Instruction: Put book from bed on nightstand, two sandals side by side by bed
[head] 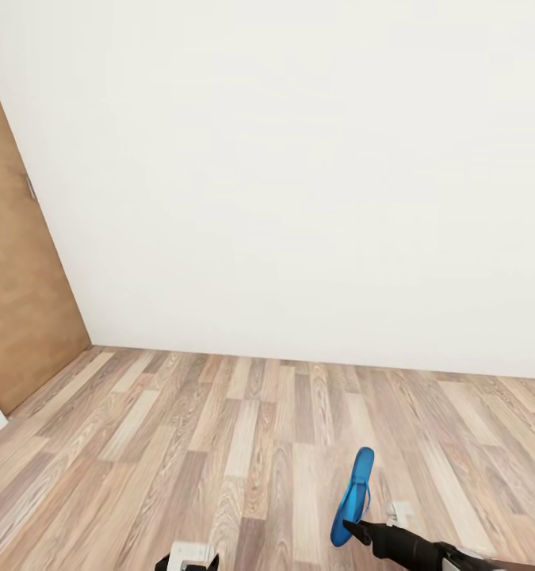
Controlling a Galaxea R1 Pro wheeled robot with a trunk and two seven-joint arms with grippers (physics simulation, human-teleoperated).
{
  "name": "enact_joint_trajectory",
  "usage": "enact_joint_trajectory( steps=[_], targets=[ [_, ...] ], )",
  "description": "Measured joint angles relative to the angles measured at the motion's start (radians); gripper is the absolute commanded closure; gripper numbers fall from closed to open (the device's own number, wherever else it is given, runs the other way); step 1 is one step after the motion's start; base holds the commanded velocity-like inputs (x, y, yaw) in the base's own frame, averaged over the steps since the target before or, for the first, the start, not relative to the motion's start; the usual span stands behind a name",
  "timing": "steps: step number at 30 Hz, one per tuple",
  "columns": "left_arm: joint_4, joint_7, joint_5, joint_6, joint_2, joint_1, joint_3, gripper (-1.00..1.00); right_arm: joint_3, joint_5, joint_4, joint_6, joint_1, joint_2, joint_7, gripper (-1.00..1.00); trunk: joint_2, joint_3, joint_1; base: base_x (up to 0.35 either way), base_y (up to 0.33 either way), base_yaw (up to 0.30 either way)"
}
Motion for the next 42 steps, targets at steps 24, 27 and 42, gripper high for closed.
enact_joint_trajectory(
  steps=[24,27,42],
  targets=[
    [0.0,0.0,0.0,0.0,0.0,0.0,0.0,-1.0,0.0,0.0,0.0,0.0,0.0,0.0,0.0,1.0,0.0,0.0,0.0,0.261,0.0,0.0],
    [0.0,0.0,0.0,0.0,0.0,0.0,0.0,-1.0,-0.001,0.0,0.0,0.0,-0.001,0.0,0.0,1.0,0.0,0.0,0.0,0.236,0.0,0.0],
    [0.0,0.0,0.0,0.0,-0.009,0.0,0.0,-1.0,-0.001,-0.002,0.0,0.0,0.0,0.0,0.002,1.0,0.0,0.0,0.0,0.021,0.0,0.011]
  ],
)
